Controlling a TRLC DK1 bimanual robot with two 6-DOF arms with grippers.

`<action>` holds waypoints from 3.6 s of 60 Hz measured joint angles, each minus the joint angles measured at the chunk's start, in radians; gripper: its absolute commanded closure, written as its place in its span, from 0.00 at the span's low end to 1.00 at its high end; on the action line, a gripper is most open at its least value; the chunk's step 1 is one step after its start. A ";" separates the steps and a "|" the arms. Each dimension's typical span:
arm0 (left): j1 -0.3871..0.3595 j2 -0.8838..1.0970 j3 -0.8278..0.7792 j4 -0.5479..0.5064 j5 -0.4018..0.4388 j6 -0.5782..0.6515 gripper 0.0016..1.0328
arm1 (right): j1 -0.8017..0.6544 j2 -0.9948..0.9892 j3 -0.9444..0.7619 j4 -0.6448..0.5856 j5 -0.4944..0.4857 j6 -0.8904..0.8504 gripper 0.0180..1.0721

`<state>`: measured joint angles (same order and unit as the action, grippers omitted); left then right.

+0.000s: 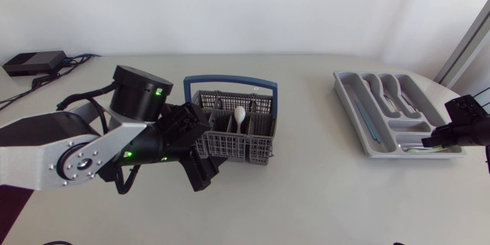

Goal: Sort the cutlery from the basket into the organizer compartments.

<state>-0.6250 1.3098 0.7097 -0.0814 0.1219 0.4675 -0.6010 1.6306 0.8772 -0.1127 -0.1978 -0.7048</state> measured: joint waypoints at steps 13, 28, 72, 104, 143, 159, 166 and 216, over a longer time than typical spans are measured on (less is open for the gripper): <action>0.000 0.000 0.000 0.000 0.000 0.000 0.05 | 0.037 0.009 -0.038 0.065 0.046 -0.001 0.77; 0.001 0.000 0.000 0.000 0.000 0.000 0.05 | 0.050 0.011 -0.064 0.073 0.065 -0.003 0.58; 0.012 0.000 0.000 0.017 0.000 -0.023 0.05 | 0.536 -0.699 -0.172 -0.338 -0.093 0.186 0.49; 0.069 0.008 -0.002 0.043 0.016 -0.026 0.05 | 1.137 -0.489 0.008 -0.288 0.047 0.620 0.49; 0.119 0.056 -0.004 0.076 0.043 -0.026 0.05 | 1.307 -0.147 0.127 -0.101 0.187 0.729 0.49; 0.138 0.059 -0.004 0.077 0.064 -0.026 0.05 | 1.228 -0.091 0.127 -0.058 0.192 0.724 0.49; 0.138 0.059 -0.010 0.076 0.065 -0.026 0.05 | 1.167 -0.091 0.116 -0.038 0.184 0.700 0.49; 0.135 0.043 -0.028 0.074 0.065 -0.026 0.05 | 1.257 0.014 0.117 0.096 0.229 0.720 0.49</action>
<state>-0.4900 1.3529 0.6815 -0.0078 0.1867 0.4416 0.6559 1.6444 0.9943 -0.0166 0.0311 0.0154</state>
